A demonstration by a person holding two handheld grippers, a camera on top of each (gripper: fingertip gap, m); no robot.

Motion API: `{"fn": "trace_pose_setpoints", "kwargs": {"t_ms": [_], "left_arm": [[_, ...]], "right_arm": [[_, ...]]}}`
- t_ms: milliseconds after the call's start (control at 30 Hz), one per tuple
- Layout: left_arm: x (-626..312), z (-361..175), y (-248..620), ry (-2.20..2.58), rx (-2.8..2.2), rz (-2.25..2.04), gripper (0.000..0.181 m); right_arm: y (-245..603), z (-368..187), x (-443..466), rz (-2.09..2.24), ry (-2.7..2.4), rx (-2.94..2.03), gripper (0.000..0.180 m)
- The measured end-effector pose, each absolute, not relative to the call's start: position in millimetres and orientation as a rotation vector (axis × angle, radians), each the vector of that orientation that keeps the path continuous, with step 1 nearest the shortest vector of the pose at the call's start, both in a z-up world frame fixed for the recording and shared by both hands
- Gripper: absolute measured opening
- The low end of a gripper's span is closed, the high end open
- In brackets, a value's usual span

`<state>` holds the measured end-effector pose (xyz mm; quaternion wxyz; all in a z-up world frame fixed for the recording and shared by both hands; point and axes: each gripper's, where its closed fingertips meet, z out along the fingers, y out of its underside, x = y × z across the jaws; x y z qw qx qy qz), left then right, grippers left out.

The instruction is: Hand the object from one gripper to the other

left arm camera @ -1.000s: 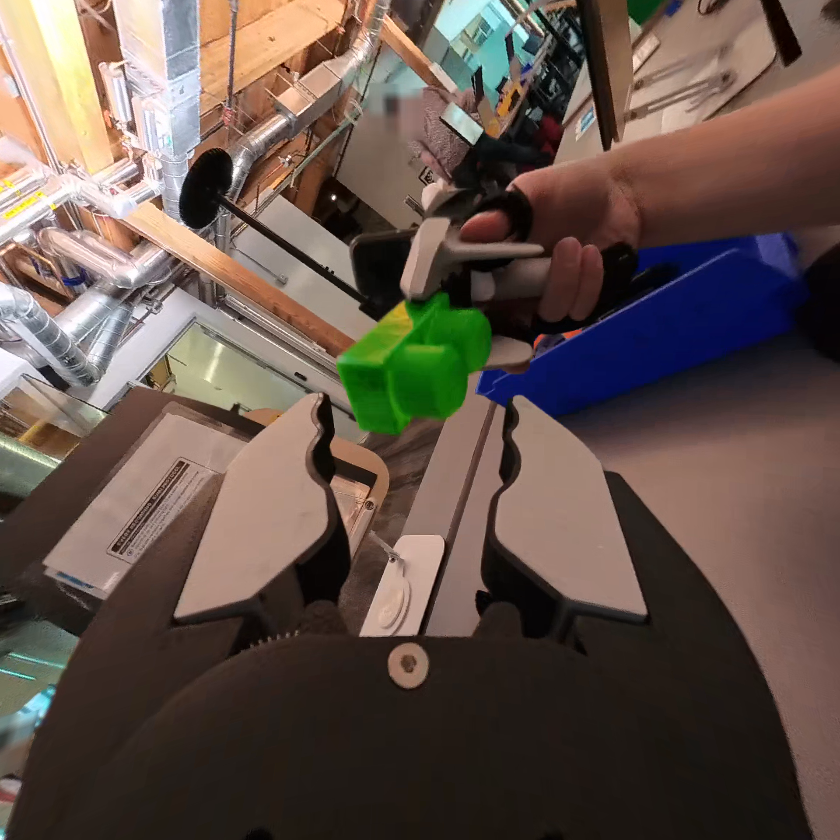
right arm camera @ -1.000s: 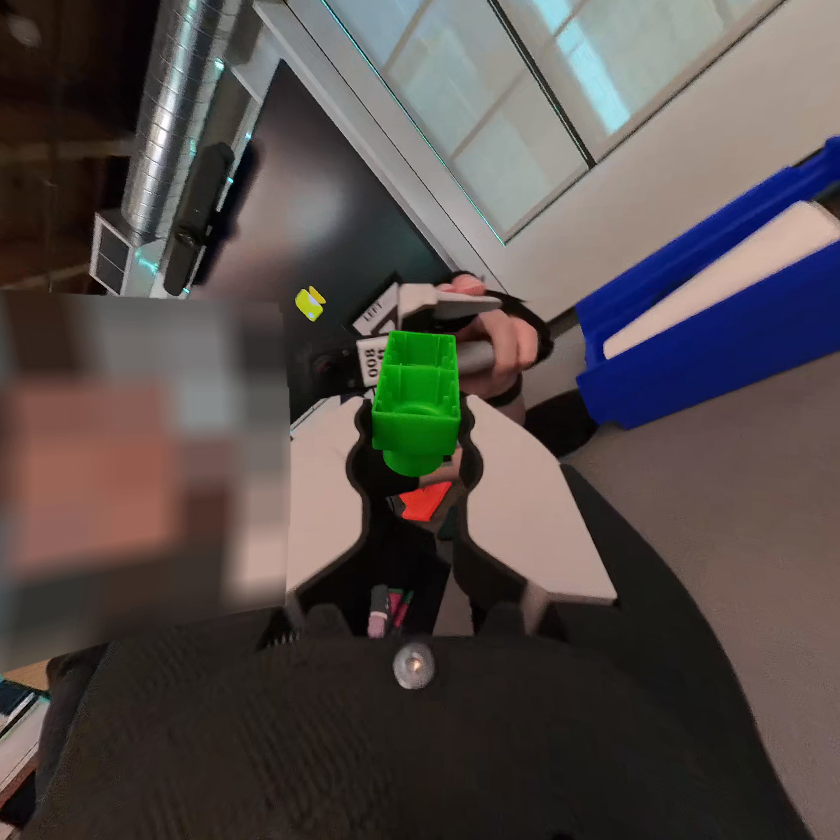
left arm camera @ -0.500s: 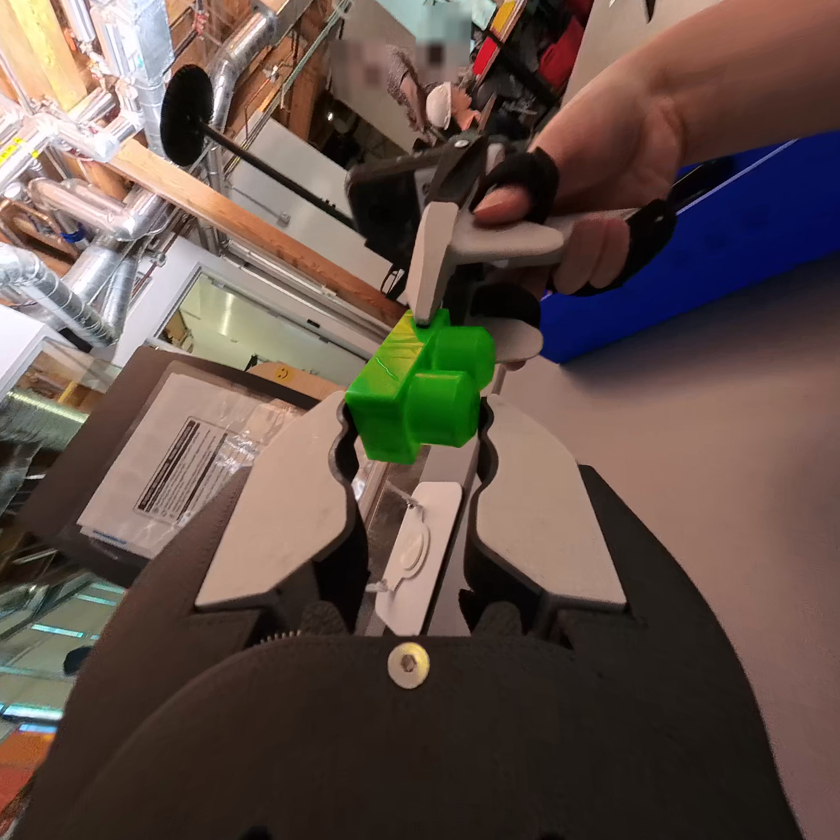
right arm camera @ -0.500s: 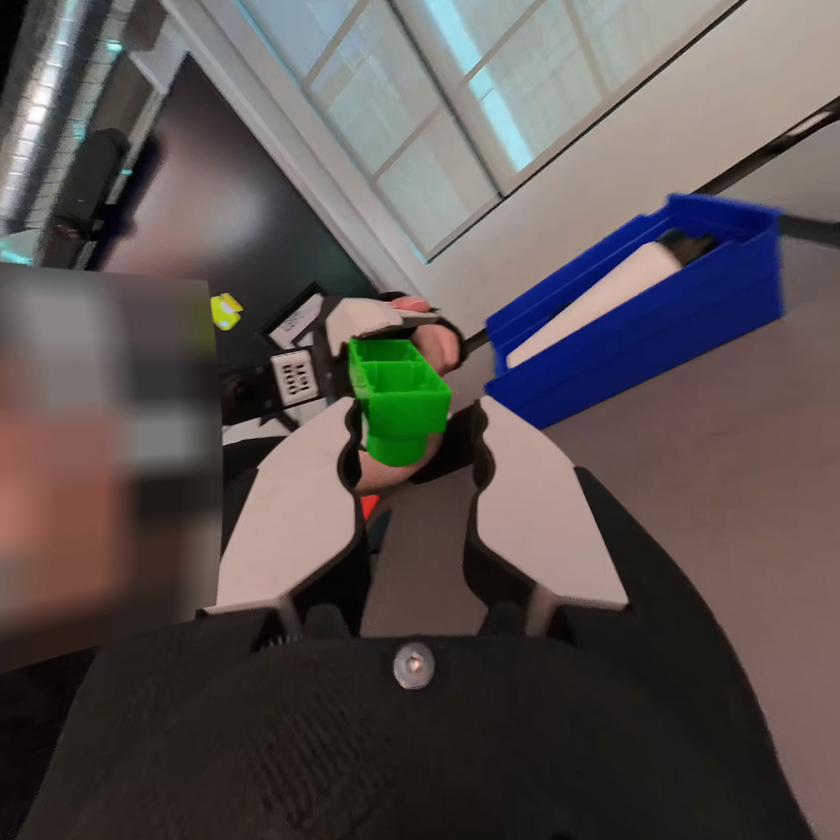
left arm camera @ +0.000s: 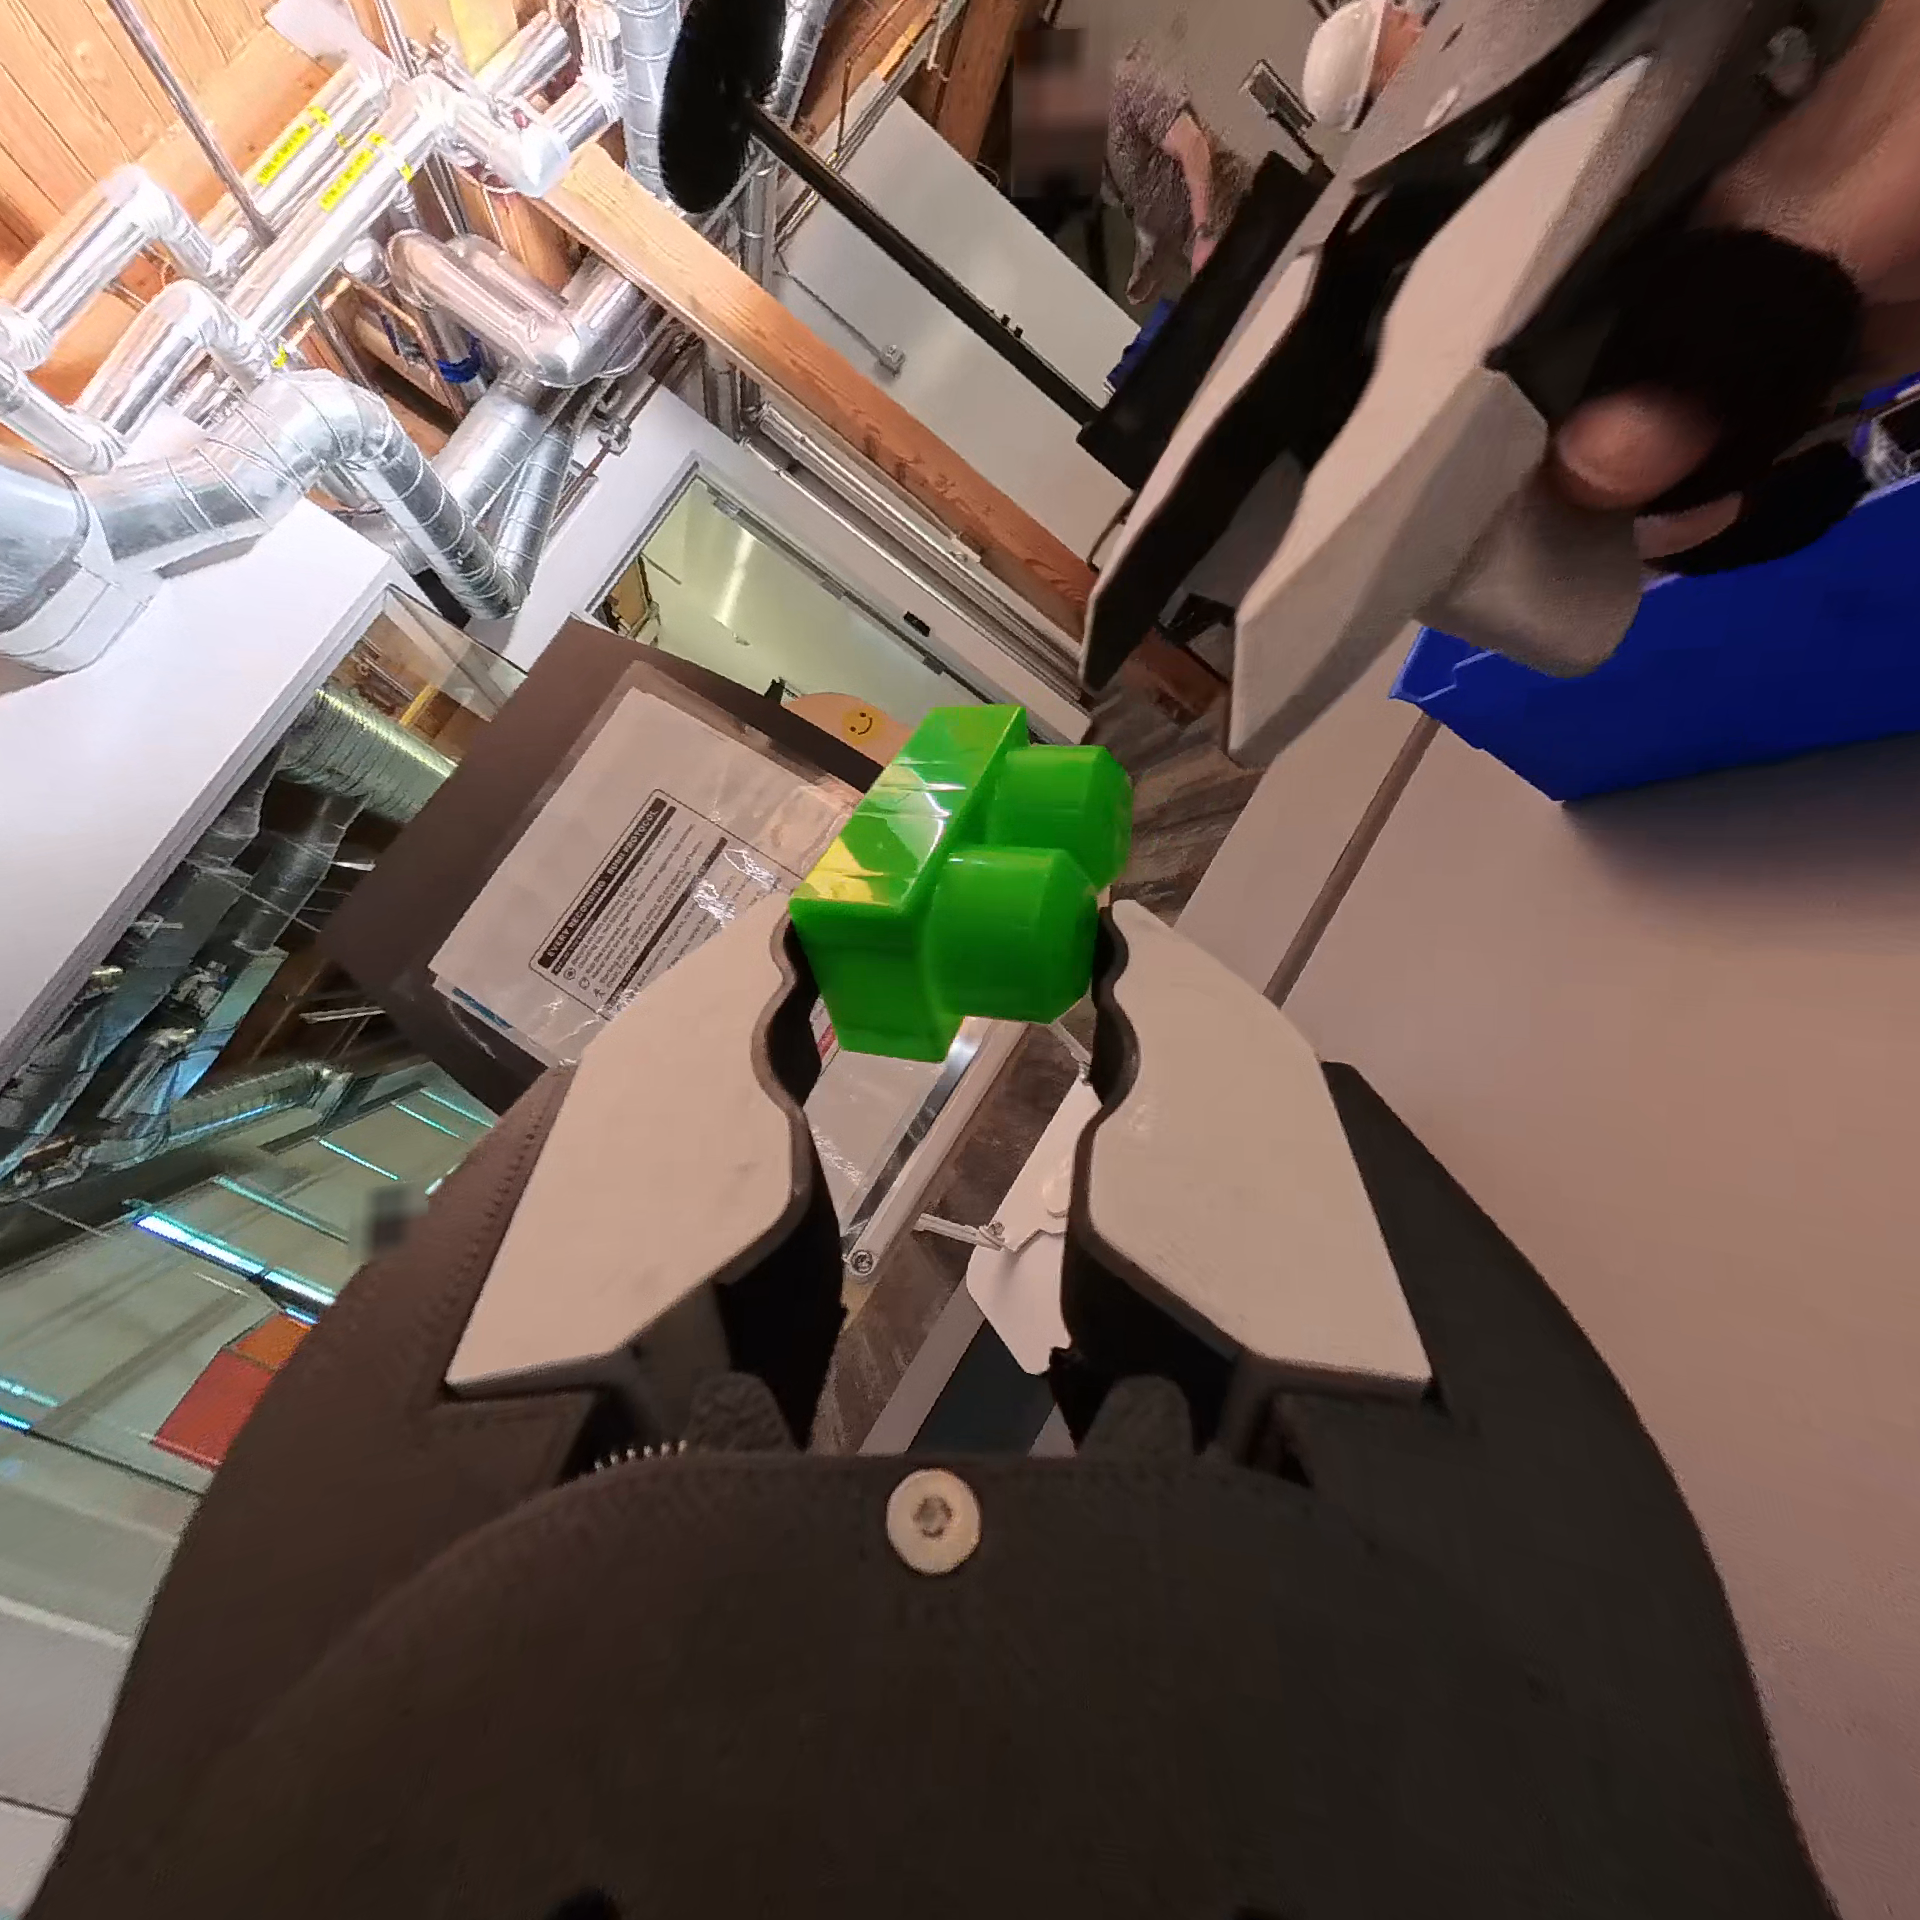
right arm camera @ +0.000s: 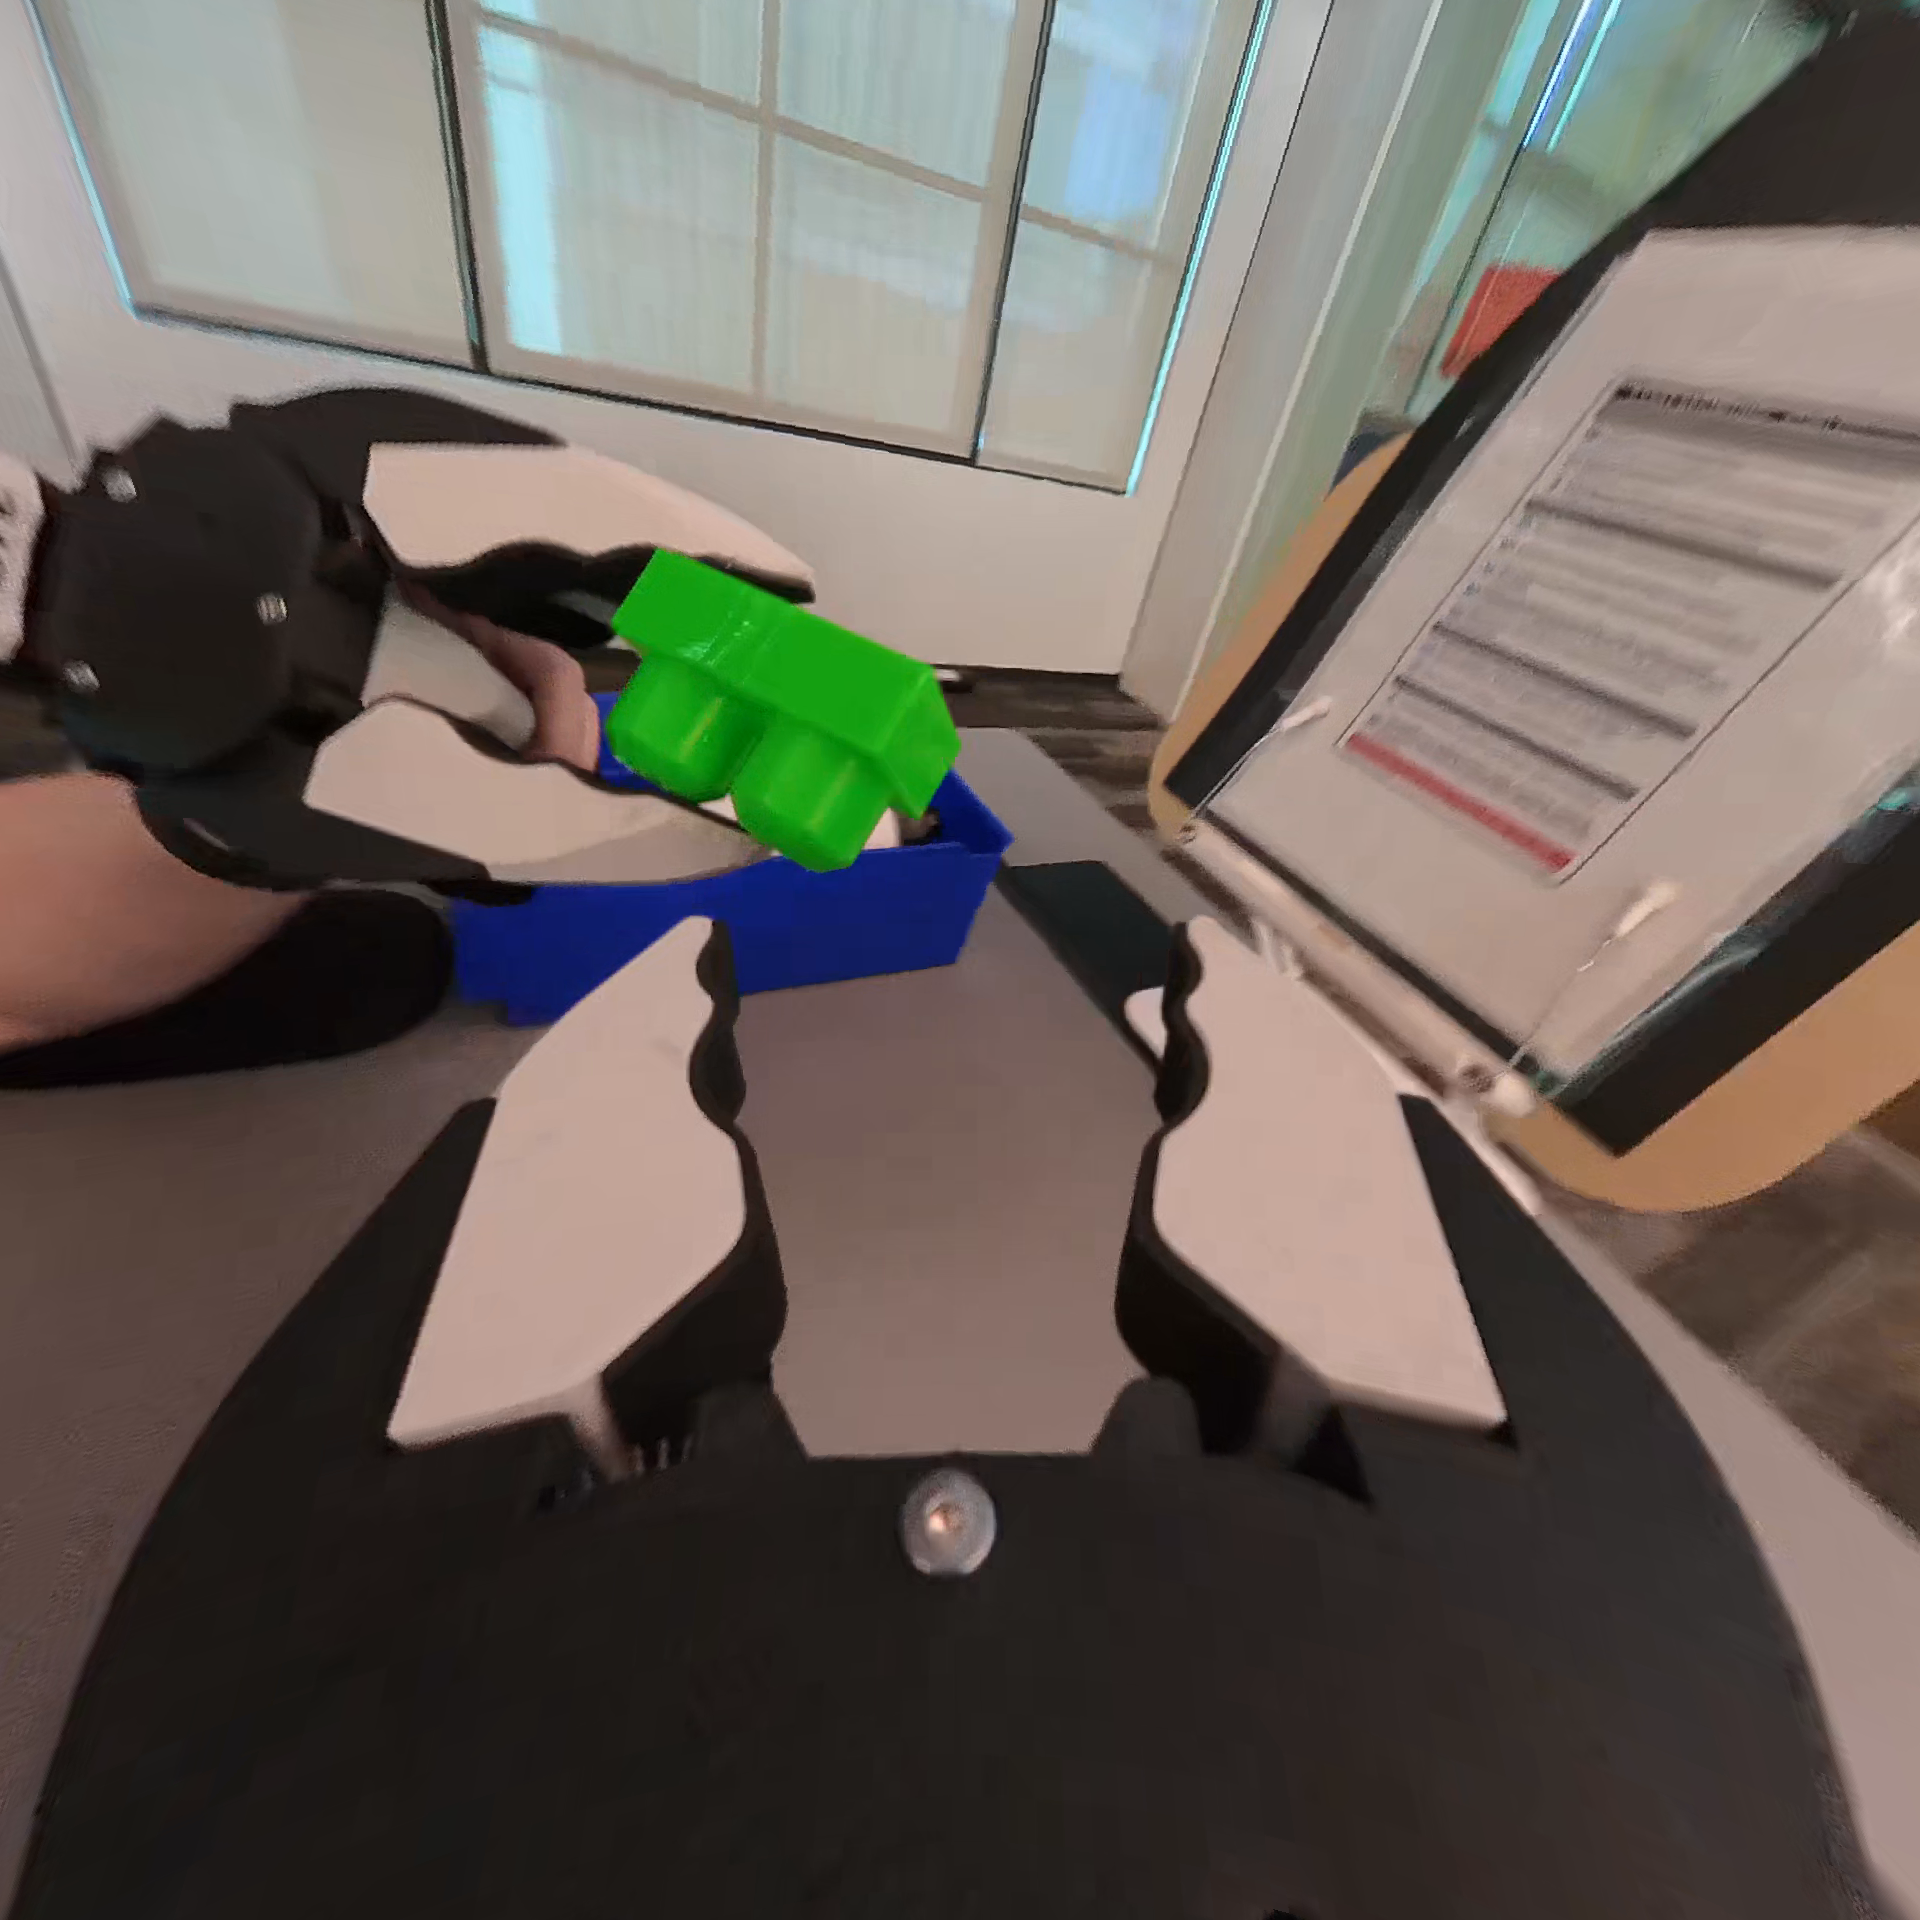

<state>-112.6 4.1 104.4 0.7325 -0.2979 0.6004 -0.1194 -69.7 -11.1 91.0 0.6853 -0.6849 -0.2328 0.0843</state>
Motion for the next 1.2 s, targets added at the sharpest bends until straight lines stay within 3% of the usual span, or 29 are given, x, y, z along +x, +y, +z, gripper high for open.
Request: {"fn": "trace_pose_setpoints", "kwargs": {"t_ms": [133, 300, 433, 600, 867, 1067, 1200], "left_arm": [[-113.0, 105.1, 3.8, 1.324, -0.698, -0.336, 0.05], [-109.2, 93.8, -14.2, 1.444, -0.995, -0.894, 0.05], [-111.6, 91.8, -14.5, 1.452, -1.146, -1.135, 0.05], [-110.1, 78.5, -9.9, 1.488, -1.267, -1.167, 0.05], [-106.4, 62.4, -3.5, 1.516, -1.344, -1.108, 0.05], [-105.5, 57.8, -2.6, 1.542, -1.328, -1.057, 0.049], [-108.8, 73.9, -1.6, 1.496, -1.255, -1.066, 0.068]], "right_arm": [[-9.5, 91.0, -68.4, -0.162, -0.638, -1.462, 0.079], [-18.0, 98.8, -74.6, -0.823, -0.843, -1.171, 0.06], [-17.4, 92.9, -93.0, -1.054, -0.953, -1.05, 0.056], [-18.1, 98.9, -100.4, -1.16, -0.929, -0.986, 0.053], [-11.7, 80.4, -108.3, -1.181, -1.046, -1.026, 0.031], [-6.5, 72.3, -101.3, -1.022, -1.001, -1.214, 0.029], [-14.9, 102.0, -80.4, -0.84, -0.749, -1.233, 0.03]]}}
